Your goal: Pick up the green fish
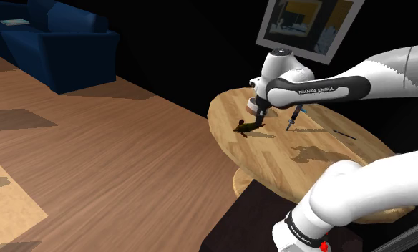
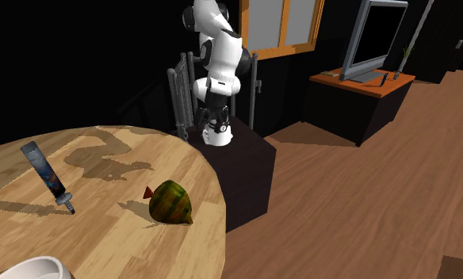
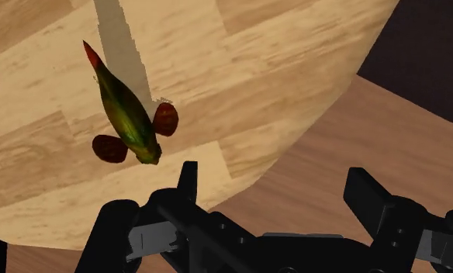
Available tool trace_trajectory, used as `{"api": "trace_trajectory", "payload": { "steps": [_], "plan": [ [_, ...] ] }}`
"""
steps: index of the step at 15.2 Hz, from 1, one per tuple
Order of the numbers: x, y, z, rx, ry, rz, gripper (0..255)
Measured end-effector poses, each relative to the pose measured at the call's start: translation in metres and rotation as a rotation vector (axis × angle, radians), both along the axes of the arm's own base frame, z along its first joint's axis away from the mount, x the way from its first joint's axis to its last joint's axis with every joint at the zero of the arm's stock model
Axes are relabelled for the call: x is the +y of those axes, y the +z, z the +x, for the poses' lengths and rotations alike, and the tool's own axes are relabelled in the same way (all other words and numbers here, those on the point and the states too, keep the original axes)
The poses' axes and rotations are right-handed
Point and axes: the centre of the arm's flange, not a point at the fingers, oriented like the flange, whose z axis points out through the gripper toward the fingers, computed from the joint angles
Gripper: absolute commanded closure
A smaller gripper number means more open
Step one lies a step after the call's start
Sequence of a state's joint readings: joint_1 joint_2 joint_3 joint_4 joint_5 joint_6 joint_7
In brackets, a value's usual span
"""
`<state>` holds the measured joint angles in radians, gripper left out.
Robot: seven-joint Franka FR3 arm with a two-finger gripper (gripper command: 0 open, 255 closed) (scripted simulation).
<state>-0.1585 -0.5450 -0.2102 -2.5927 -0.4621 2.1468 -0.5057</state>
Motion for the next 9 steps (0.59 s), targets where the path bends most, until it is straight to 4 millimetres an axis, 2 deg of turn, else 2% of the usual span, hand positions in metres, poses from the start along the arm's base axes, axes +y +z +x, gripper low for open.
{"api": "trace_trajectory", "payload": {
  "steps": [3,6,9],
  "plan": [
    [-0.034,-0.018,0.007,0.015,0.04,-0.041,0],
    [-0.058,-0.042,0.017,0.03,0.081,-0.082,0],
    [-0.086,-0.058,0.028,0.045,0.121,-0.124,0]
  ]
}}
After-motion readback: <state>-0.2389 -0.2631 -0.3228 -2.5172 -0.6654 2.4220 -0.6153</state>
